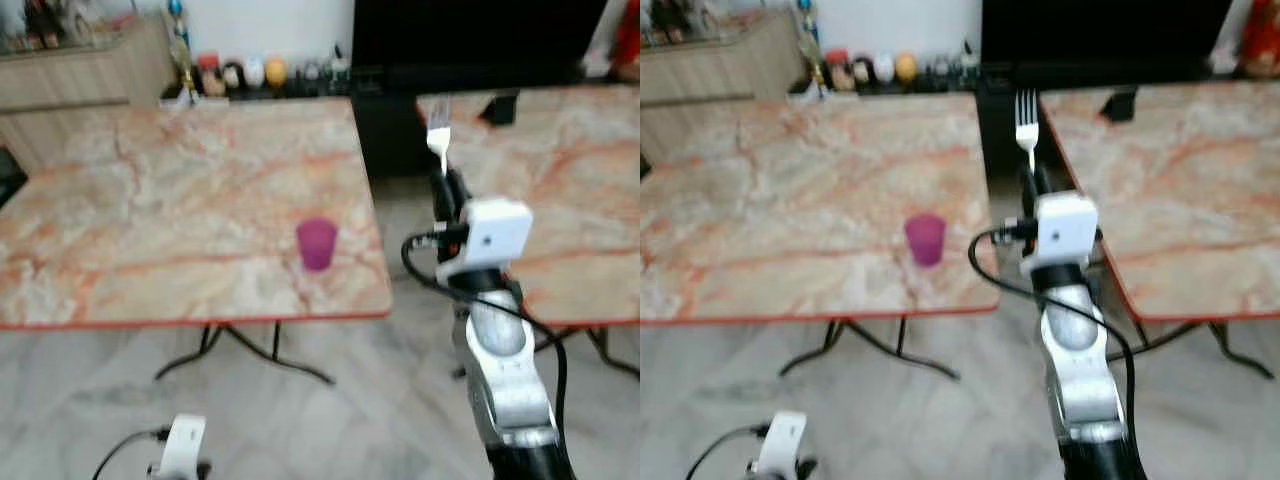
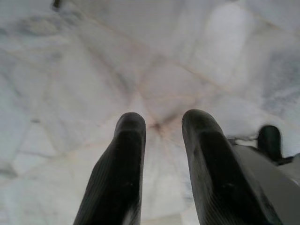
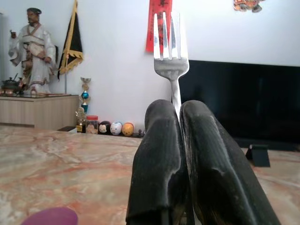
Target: Setting the table
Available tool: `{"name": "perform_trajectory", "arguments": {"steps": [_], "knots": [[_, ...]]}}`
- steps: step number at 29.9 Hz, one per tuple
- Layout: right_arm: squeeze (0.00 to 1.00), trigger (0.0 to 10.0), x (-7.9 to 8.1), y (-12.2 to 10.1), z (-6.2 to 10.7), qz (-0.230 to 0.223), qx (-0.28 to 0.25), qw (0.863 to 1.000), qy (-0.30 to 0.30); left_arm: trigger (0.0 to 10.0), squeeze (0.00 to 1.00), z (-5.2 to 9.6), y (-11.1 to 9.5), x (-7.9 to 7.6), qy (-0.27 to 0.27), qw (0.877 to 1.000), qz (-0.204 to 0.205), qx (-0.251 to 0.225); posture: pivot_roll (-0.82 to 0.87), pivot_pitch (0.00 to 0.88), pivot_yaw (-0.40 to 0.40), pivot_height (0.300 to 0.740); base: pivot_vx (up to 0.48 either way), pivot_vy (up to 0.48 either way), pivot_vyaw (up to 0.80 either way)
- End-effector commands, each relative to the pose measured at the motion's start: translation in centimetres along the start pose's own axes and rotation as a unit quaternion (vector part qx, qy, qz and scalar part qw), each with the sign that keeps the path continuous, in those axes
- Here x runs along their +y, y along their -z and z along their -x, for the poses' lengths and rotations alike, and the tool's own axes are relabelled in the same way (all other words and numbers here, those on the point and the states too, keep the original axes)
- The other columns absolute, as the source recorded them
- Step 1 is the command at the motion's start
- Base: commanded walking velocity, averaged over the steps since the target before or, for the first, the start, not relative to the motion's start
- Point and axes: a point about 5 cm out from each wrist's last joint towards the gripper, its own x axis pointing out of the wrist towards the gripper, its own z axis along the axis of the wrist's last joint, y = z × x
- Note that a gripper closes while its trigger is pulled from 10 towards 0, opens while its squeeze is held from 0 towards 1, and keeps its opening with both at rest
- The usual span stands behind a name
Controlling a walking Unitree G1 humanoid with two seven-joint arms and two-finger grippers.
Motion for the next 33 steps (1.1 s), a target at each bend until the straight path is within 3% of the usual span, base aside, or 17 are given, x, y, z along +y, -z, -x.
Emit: {"name": "perform_trajectory", "arguments": {"steps": [1, 16, 19, 33], "knots": [[0.0, 10.0, 0.53, -0.7, -0.22, 0.0, -0.014, 1.0, -0.009, 10.0, 0.0, 0.11, 0.45, 0.42, -0.004, 1.0, -0.005, 0.008, -0.1, 0.0, 0.052, 0.74, 0.0, -0.428, 0.0], [0.0, 10.0, 0.21, -0.81, -0.38, 0.013, -0.012, 1.0, -0.004, 10.0, 0.0, 0.13, 0.43, 0.67, -0.004, 1.0, -0.007, 0.009, -0.12, 0.0, 0.064, 0.74, 0.0, -0.425, 0.0], [0.0, 10.0, 0.11, -0.67, -0.28, 0.026, -0.006, 1.0, -0.006, 10.0, 0.0, 0.09, 0.21, 0.76, -0.005, 1.0, -0.007, 0.007, -0.12, 0.0, 0.065, 0.74, 0.0, -0.424, 0.71], [0.0, 10.0, -0.18, -0.61, -0.51, 0.016, 0.0, 1.0, 0.002, 10.0, 0.0, 0.04, -0.08, 0.79, -0.007, 1.0, -0.004, 0.005, -0.1, 0.0, 0.063, 0.74, 0.0, -0.423, 0.0]]}}
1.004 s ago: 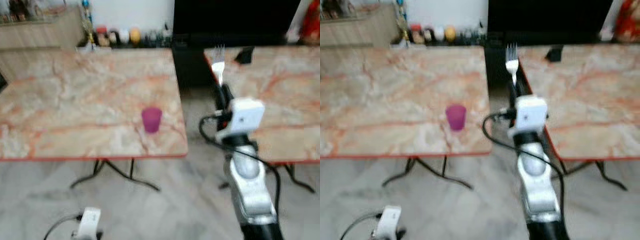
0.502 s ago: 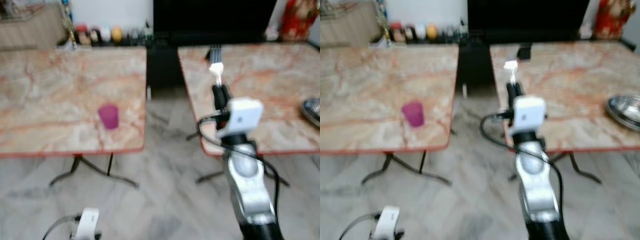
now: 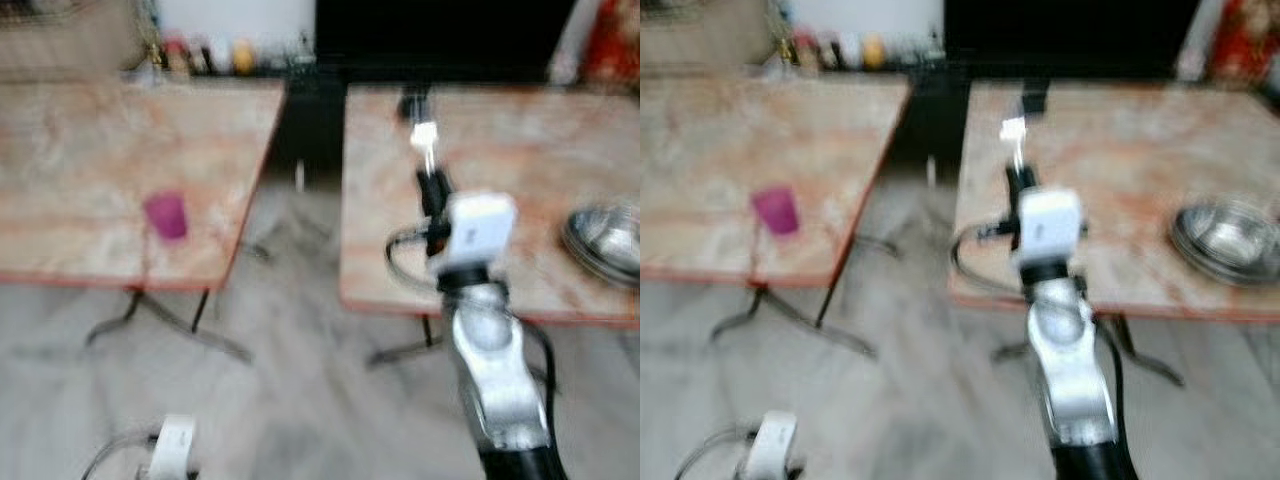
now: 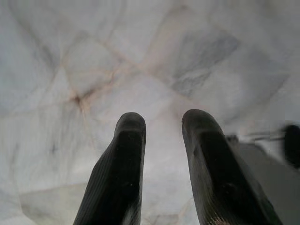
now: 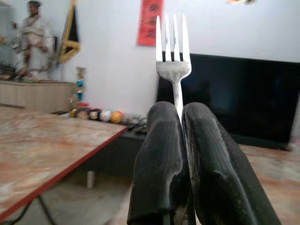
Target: Setting the table
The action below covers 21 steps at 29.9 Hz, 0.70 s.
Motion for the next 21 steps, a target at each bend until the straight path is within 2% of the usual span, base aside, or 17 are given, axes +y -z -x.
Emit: {"name": "perform_trajectory", "arguments": {"steps": [1, 21], "knots": [[0.0, 10.0, -0.63, -0.13, -0.01, 0.0, -0.001, 1.0, 0.011, 10.0, 0.0, -0.03, -0.08, -0.15, 0.002, 1.0, -0.001, -0.001, -0.1, 0.0, 0.065, 0.74, 0.0, -0.424, 0.0], [0.0, 10.0, -1.23, -0.31, -0.28, -0.002, -0.001, 1.0, 0.029, 10.0, 0.0, -0.06, -0.3, -0.09, 0.004, 1.0, -0.001, -0.001, -0.11, 0.0, 0.07, 0.74, 0.0, -0.425, 0.0]]}}
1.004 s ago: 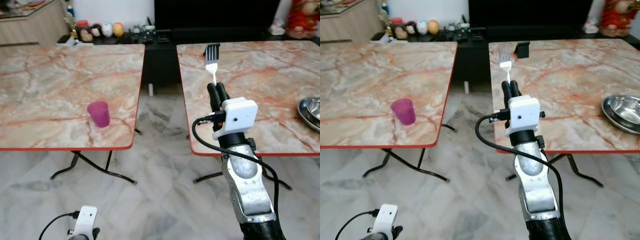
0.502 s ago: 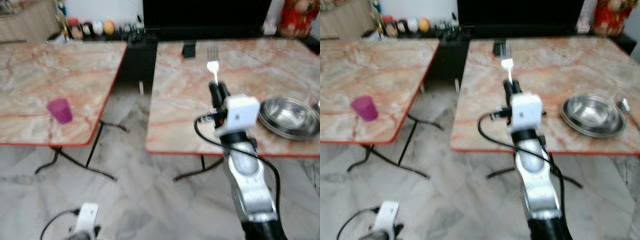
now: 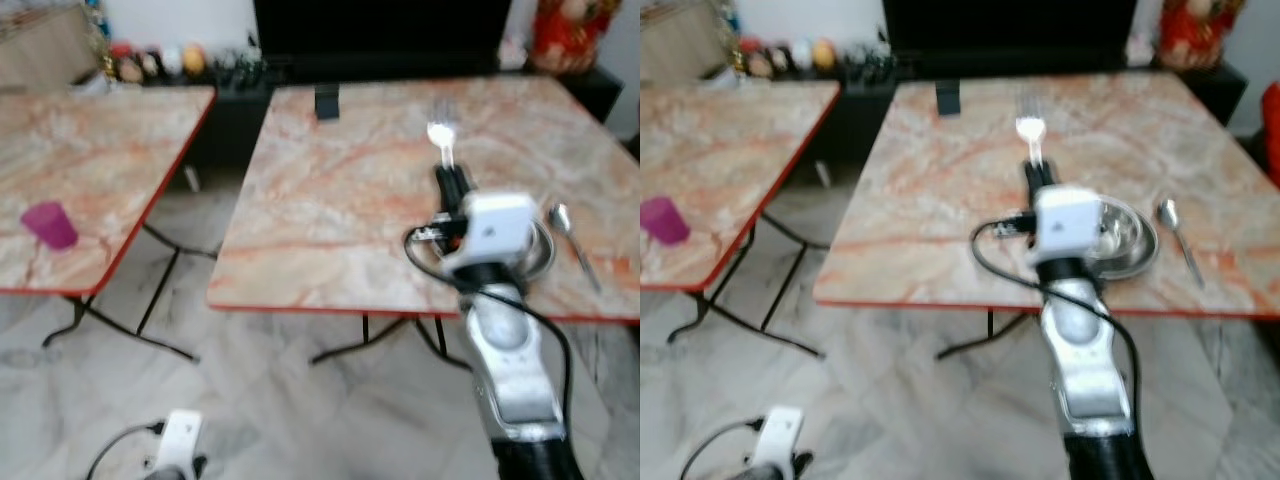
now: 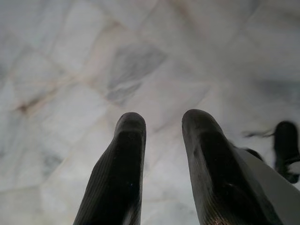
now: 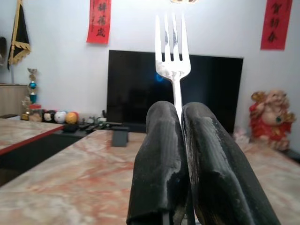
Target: Setting the table
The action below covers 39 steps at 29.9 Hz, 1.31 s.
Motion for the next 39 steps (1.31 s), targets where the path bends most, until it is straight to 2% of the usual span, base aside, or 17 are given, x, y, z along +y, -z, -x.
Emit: {"name": "perform_trajectory", "arguments": {"steps": [1, 10, 18, 39], "knots": [[0.0, 10.0, 0.7, -0.5, -0.2, -0.01, -0.009, 1.0, -0.008, 10.0, 0.0, 0.2, 0.5, 0.8, -0.008, 1.0, -0.002, 0.011, -0.11, 0.0, 0.07, 0.74, 0.0, -0.424, 0.0], [0.0, 10.0, 0.0, -0.2, -0.2, -0.013, -0.004, 1.0, 0.008, 10.0, 0.0, 0.1, 0.5, 0.8, -0.008, 1.0, -0.001, 0.011, -0.1, 0.0, 0.067, 0.74, 0.0, -0.424, 0.0], [0.0, 10.0, 0.0, -0.2, -0.3, -0.017, -0.004, 1.0, 0.012, 10.0, 0.0, 0.2, 0.5, 0.8, -0.007, 1.0, 0.001, 0.009, -0.1, 0.0, 0.068, 0.74, 0.0, -0.401, 0.0], [0.0, 10.0, -0.3, 0.1, -0.5, -0.016, 0.006, 1.0, 0.026, 10.0, 0.0, 0.1, 0.4, 0.8, -0.002, 1.0, 0.018, 0.007, -0.1, 0.0, 0.071, 0.74, 0.0, 0.0, -0.02]]}}
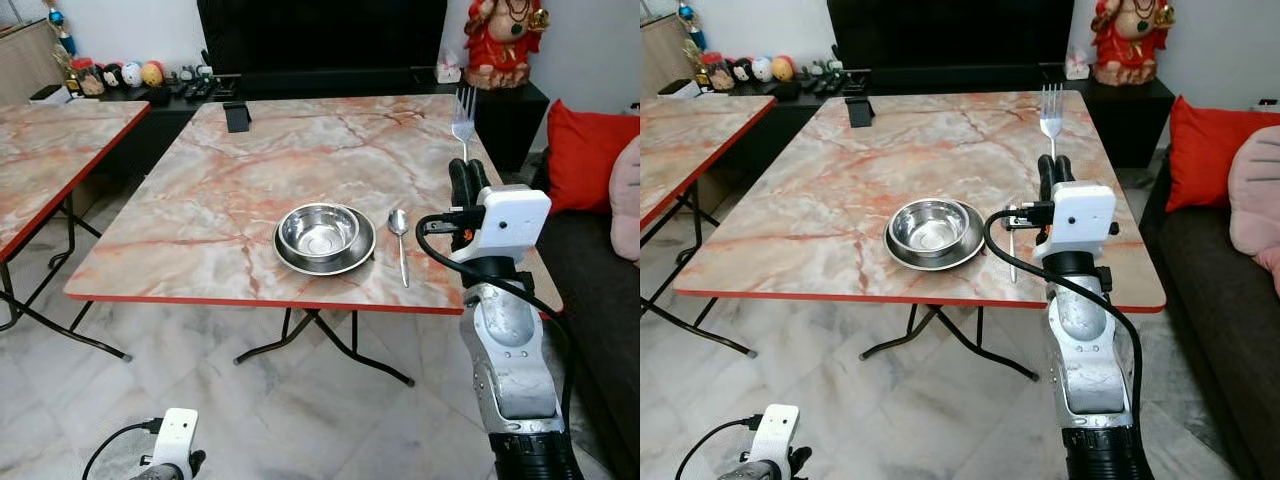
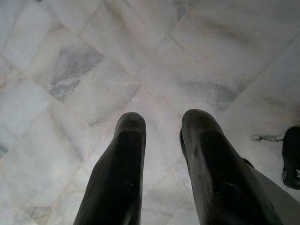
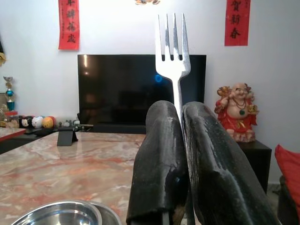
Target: Setting the table
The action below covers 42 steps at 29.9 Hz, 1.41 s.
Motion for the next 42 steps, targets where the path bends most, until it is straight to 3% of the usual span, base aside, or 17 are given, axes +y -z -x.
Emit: {"name": "perform_trajectory", "arguments": {"steps": [1, 14, 19, 21, 25, 31, 42], "knots": [[0.0, 10.0, 0.0, -0.2, -0.3, -0.002, -0.001, 1.0, 0.005, 10.0, 0.0, 0.1, 0.5, 0.2, 0.001, 1.0, 0.006, 0.01, -0.1, 0.0, 0.071, 0.74, 0.0, 0.0, -0.58], [0.0, 10.0, -0.3, -0.9, -0.8, 0.02, -0.011, 1.0, -0.008, 10.0, 0.0, 0.1, 0.5, 0.1, -0.006, 1.0, 0.015, 0.006, -0.12, 0.0, 0.047, 0.74, 0.0, 0.0, -0.22], [0.0, 10.0, -1.7, -0.8, -0.7, 0.056, -0.004, 0.998, -0.021, 10.0, 0.0, 0.0, 0.6, -0.3, -0.011, 0.999, 0.03, 0.006, -0.12, 0.0, 0.028, 0.74, 0.0, 0.0, 0.0], [0.0, 10.0, -3.4, -0.5, -0.4, 0.083, 0.005, 0.996, -0.018, 10.0, 0.0, 0.0, 0.5, -0.4, -0.011, 0.999, 0.032, 0.006, -0.13, 0.0, 0.024, 0.74, 0.0, 0.0, 0.0], [0.0, 10.0, -4.4, -0.5, -0.2, 0.095, 0.014, 0.995, -0.007, 10.0, 0.0, 0.0, 0.5, -0.5, -0.013, 0.999, 0.033, 0.007, -0.13, 0.0, 0.024, 0.74, 0.0, 0.0, 0.0], [0.0, 10.0, -3.5, -0.6, -0.1, 0.081, 0.01, 0.997, -0.007, 10.0, 0.0, 0.0, 0.5, -0.3, -0.016, 0.999, 0.031, 0.008, -0.13, 0.0, 0.04, 0.74, 0.0, 0.0, 0.0], [0.0, 10.0, -3.8, -0.9, -0.5, 0.076, 0.007, 0.997, 0.004, 10.0, 0.0, 0.0, 0.5, -0.1, -0.018, 0.999, 0.027, 0.008, -0.13, 0.0, 0.043, 0.74, 0.0, 0.0, 0.0]]}}
